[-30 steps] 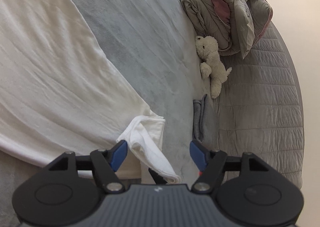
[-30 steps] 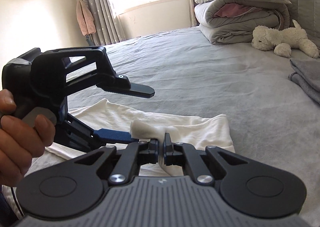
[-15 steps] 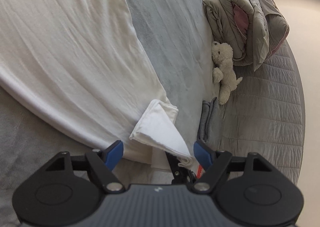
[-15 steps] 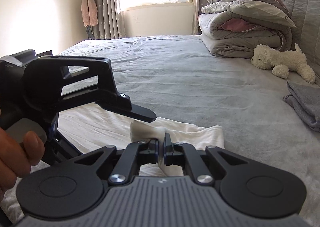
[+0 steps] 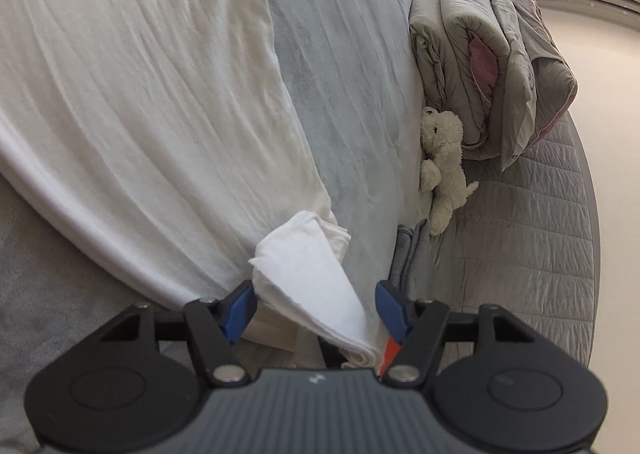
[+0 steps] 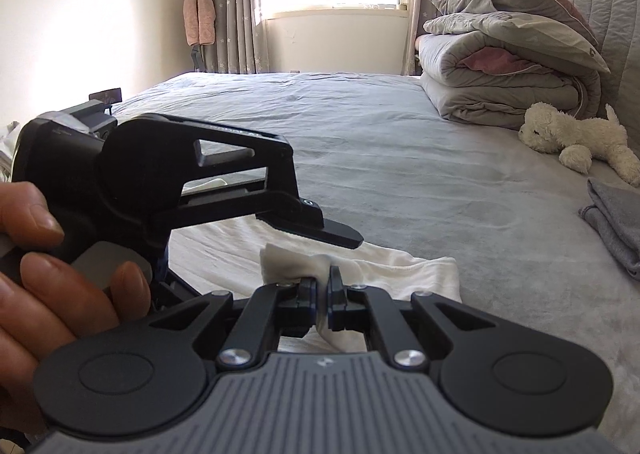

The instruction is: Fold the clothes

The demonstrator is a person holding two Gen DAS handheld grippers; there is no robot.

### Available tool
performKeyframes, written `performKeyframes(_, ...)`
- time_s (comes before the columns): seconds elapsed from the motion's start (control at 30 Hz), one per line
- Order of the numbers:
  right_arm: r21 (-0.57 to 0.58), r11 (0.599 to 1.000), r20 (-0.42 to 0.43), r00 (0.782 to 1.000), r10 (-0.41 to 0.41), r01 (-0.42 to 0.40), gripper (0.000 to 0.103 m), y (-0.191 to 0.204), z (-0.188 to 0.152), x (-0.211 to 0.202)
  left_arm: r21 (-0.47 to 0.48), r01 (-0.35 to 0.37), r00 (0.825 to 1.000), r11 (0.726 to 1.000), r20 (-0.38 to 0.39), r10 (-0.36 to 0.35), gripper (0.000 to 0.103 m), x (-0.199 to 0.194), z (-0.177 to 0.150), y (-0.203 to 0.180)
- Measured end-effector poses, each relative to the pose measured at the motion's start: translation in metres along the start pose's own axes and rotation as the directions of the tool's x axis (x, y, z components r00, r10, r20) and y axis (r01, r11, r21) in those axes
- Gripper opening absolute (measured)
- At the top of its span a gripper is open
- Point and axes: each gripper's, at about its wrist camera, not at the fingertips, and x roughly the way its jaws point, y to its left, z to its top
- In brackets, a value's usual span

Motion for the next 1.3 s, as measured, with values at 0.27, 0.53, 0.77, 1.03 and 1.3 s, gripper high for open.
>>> performKeyframes(0.27, -0.023, 1.0, 0.005, 1.0, -0.008, 0.008, 0.004, 0.003, 0.001, 0.001, 0.01, 0.01, 1.0, 1.0, 0.028, -0.01, 0.027, -0.007, 0.004, 0.001)
performKeyframes(0.53, -0.076, 0.997, 0.043, 0.999, -0.014, 0.017, 0.004, 0.012, 0.0, -0.003, 0.042, -0.042, 0.997, 0.998, 0.071, 0.039, 0.022, -0.023, 0.015, -0.001)
performKeyframes(0.77, -0.133, 0.991, 0.045, 0.999, 0.001, 0.005, 0.004, 0.024, 0.0, 0.0, 0.077, -0.057, 0.996, 0.995, 0.071, 0.052, 0.003, -0.025, 0.019, -0.005)
performKeyframes(1.03, -0.213, 0.977, 0.047, 0.999, -0.008, 0.018, 0.004, 0.037, -0.001, 0.002, 0.159, -0.115, 0.988, 0.981, 0.118, 0.097, 0.002, -0.04, 0.032, -0.017)
performKeyframes(1.3, -0.249, 0.968, 0.073, 0.997, 0.039, -0.02, 0.004, 0.068, 0.005, 0.012, 0.372, -0.211, 0.975, 0.904, 0.144, 0.168, 0.002, -0.067, 0.057, -0.043)
